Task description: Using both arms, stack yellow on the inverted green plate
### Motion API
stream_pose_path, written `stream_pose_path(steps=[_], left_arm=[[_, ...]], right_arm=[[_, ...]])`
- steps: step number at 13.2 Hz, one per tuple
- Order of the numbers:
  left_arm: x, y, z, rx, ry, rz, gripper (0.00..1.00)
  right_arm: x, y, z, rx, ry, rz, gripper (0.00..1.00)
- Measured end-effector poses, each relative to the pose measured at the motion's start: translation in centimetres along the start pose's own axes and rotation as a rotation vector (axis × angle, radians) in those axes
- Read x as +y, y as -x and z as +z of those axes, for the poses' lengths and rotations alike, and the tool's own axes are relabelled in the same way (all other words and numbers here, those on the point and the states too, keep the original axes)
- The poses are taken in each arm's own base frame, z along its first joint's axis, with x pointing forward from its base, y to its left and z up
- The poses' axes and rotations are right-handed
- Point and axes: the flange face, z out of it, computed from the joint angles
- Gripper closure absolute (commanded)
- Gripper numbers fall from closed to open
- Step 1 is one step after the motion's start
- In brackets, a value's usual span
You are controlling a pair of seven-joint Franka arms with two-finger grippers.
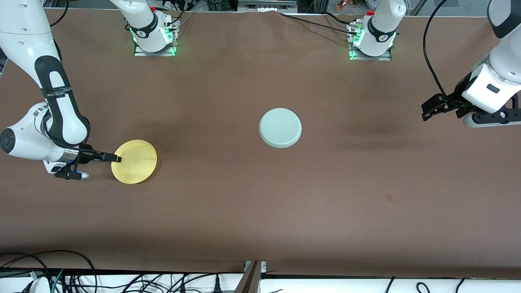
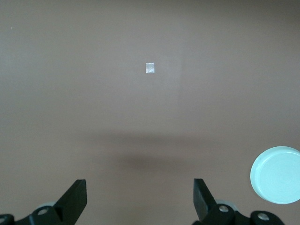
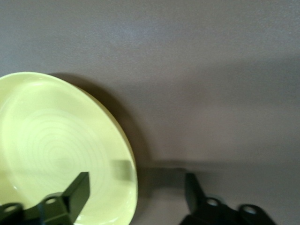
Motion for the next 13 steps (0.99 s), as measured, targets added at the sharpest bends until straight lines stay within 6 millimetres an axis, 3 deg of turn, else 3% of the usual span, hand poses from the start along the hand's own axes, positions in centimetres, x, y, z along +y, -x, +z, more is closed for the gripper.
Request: stream_pose_path(steps=[2, 3, 10, 11, 13], left_arm=[[-1.0, 0.1, 0.2, -0.004, -0.001, -0.012, 0.0], [-0.8, 0.2, 0.2, -0.001, 0.0, -0.008, 0.0], [-0.8, 0.0, 0.1, 0.012, 0.001, -0.012, 0.0], [-0.8, 0.1, 0.1, 0.01, 0.001, -0.011, 0.0], [-0.8, 0.2, 0.1, 0.001, -0.001, -0.01, 0.0]], right_arm=[[0.2, 0.0, 0.0, 0.002, 0.0, -0.001, 0.95], [0.1, 0.0, 0.0, 0.003, 0.001, -0.002, 1.0], [-1.2, -0.9, -0.9, 0.025, -0.005, -0.034, 1.0], [-2.4, -1.6, -1.6, 0.037, -0.013, -0.054, 1.0], [-6.9, -2.7, -3.8, 0.043, -0.052, -0.121, 1.0]])
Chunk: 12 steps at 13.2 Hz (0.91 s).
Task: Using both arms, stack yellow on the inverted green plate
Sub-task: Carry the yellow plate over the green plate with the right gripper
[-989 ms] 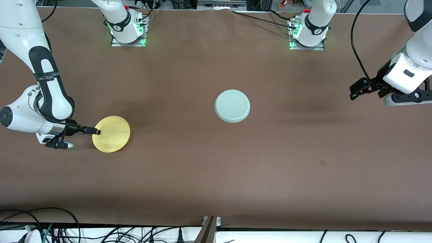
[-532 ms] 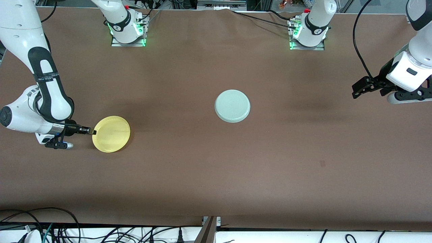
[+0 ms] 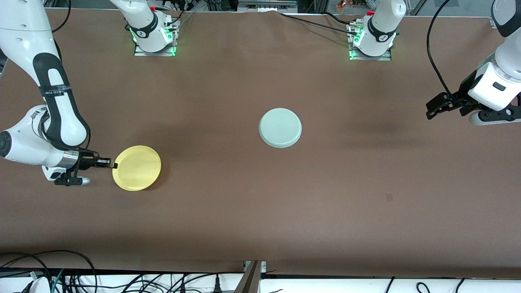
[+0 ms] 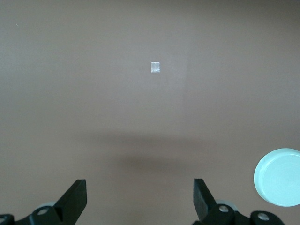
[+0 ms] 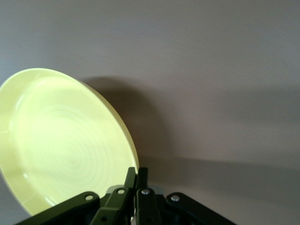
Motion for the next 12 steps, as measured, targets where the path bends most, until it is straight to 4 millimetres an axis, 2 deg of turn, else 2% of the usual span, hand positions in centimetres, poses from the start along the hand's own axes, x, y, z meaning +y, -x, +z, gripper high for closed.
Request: stream_pose_path(steps=[2, 3, 8, 10, 12], left_arm=[[0.2, 0.2, -0.3, -0.01, -0.002, 0.003, 0.0], [0.2, 0.3, -0.6, -0.012, -0.002, 0.005, 0.0], [0.9, 0.8, -0.7, -0.044, -0.007, 0.048, 0.0], [0.9, 1.0, -0.7, -0.056, -0.01, 0.051, 0.0], [1.0, 1.1, -0.7, -0.059, -0.01, 0.054, 0.0]], right_arm=[[-6.3, -1.0, -1.7, -0.001, -0.044, -0.049, 1.0], [-9.7, -1.1, -1.6, -0.009, -0.066, -0.051, 1.0], [-27.0, 0.7, 3.1, -0.048, -0.094, 0.062, 1.0], [-34.2, 2.5, 5.6, -0.024, -0.089, 0.122, 1.0], [-39.7, 4.8, 8.2, -0.021, -0.089, 0.161, 1.0]])
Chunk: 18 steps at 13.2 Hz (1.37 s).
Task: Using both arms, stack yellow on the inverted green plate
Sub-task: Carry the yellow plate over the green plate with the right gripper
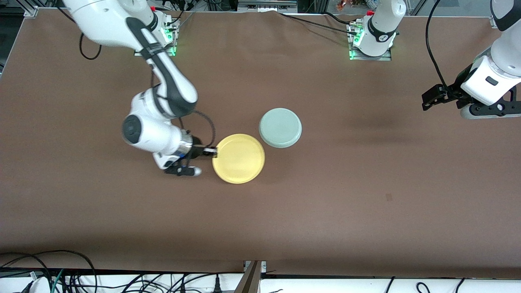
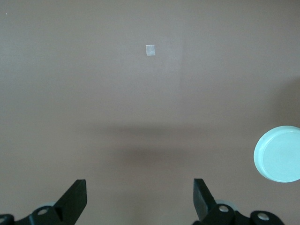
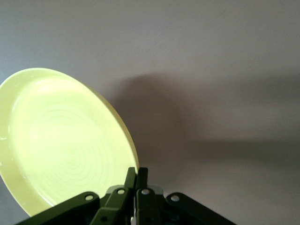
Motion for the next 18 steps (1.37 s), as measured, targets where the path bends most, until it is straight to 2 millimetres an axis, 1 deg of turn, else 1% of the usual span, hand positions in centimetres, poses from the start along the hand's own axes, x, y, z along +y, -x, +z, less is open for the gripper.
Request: stream_pose_path(steps=[2, 3, 6, 8, 11, 12, 15, 18], left_arm=[[0.0, 0.0, 0.0, 0.0, 0.0, 0.001, 0.0], [0.0, 0.0, 0.0, 0.0, 0.0, 0.001, 0.0], [0.0, 0.0, -0.3, 0.005, 0.001, 0.001, 0.0], [0.0, 0.0, -0.4, 0.008, 0.001, 0.0, 0.0], [-0.6, 0.0, -0.5, 0.001, 0.001, -0.01, 0.0], [-0.8, 0.0, -0.4, 0.0, 0.001, -0.015, 0.0], [-1.2, -0.1, -0.4, 0.0, 0.001, -0.021, 0.0], [-1.0, -0.1, -0.4, 0.0, 0.001, -0.018, 0.0]], right_arm=[[-3.3, 2.7, 2.5, -0.002, 0.001, 0.017, 1.0], [-4.4, 3.8, 3.5, -0.01, 0.005, 0.025, 1.0], [-6.7, 6.7, 5.6, -0.035, 0.028, 0.054, 1.0], [-7.7, 8.9, 7.2, -0.055, 0.052, 0.064, 1.0], [-8.4, 11.6, 9.5, -0.048, 0.069, 0.074, 1.0], [-8.4, 12.5, 10.3, -0.033, 0.066, 0.073, 1.0], [-7.4, 14.5, 12.4, -0.016, 0.077, 0.062, 1.0], [-6.8, 15.6, 13.4, 0.004, 0.078, 0.053, 1.0]])
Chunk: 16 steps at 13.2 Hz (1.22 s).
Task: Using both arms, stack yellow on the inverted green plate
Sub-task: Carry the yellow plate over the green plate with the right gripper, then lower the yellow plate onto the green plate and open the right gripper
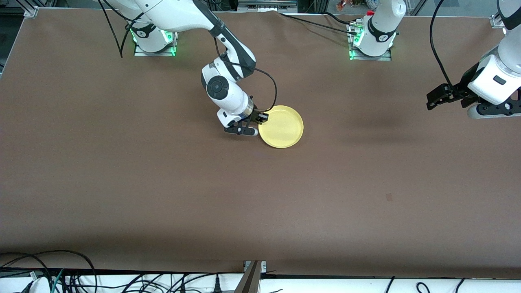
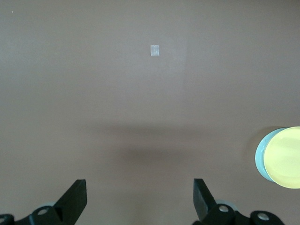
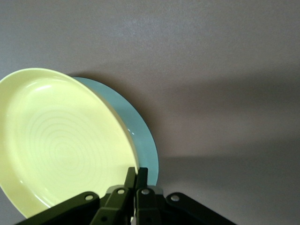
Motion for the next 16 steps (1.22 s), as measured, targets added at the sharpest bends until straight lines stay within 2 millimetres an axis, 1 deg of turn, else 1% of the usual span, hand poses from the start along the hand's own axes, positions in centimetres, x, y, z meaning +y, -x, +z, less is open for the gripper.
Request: stream_pose_path(steps=[2, 6, 9, 14, 16], left_arm=[[-0.1, 0.0, 0.0, 0.0, 0.0, -0.002, 0.0], [-0.1, 0.0, 0.0, 0.001, 0.0, -0.001, 0.0], [-0.2, 0.0, 0.0, 0.001, 0.0, -0.003, 0.0], [-0.2, 0.0, 0.0, 0.001, 0.0, -0.003, 0.0], [-0.2, 0.0, 0.0, 0.001, 0.0, -0.003, 0.0]], right_arm=[[-0.2, 0.6, 0.1, 0.011, -0.005, -0.01, 1.0], [0.0, 1.6, -0.5, 0.01, 0.0, -0.021, 1.0], [0.2, 2.5, -0.1, 0.002, 0.012, -0.029, 1.0], [0.0, 3.1, 0.2, 0.017, 0.004, -0.04, 1.0], [0.2, 2.6, 0.1, 0.027, 0.002, -0.034, 1.0]])
